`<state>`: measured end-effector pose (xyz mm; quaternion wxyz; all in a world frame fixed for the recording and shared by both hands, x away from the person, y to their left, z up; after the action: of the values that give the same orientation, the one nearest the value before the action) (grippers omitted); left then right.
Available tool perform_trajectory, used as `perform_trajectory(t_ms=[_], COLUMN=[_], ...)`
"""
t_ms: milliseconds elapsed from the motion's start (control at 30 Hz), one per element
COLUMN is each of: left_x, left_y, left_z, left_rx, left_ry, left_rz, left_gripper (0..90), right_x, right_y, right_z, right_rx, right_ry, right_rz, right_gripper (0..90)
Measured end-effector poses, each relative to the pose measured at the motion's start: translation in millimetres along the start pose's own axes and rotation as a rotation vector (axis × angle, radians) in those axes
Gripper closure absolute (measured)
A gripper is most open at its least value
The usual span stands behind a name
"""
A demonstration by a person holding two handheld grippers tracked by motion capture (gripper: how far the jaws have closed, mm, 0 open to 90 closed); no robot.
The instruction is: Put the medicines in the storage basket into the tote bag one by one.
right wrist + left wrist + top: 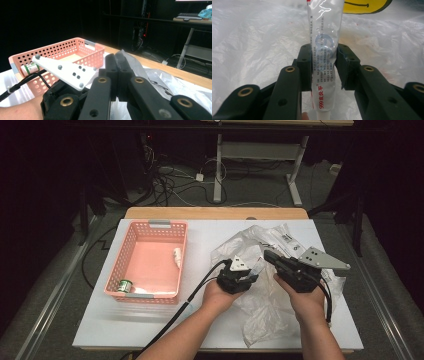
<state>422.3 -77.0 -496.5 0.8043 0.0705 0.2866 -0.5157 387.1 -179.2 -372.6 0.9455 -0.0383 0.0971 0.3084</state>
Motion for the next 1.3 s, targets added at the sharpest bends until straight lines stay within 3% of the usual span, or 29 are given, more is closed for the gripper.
perform_trajectory(t_ms=[933, 1300], left_x=[17.9, 3.1], left_y=[3.1, -6.8], left_z=[-0.7, -3.4], left_rx=[-0.002, 0.022], left_ry=[0.047, 0.044], left_rz=[0.019, -0.003], left_gripper=[65.3, 48.8], right_x=[1.9, 3.1], right_y=[-6.2, -8.7], right_z=[-3.1, -6.2], right_rx=[0.017, 0.021], right_ry=[0.004, 0.013], right_rz=[-0.004, -0.009], right_gripper=[90.0, 90.0])
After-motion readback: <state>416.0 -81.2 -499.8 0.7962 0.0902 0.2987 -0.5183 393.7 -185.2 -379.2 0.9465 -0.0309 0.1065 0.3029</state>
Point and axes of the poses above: each handheld gripper's, and its own axes: x roughly forward along the jaws, z roughly out of its top, y roughly to its left, the point moved 7 cm from there along x, roughly forward along the jaws, and after that the axes turned 7 degrees about -z, right-handed, at the moved point
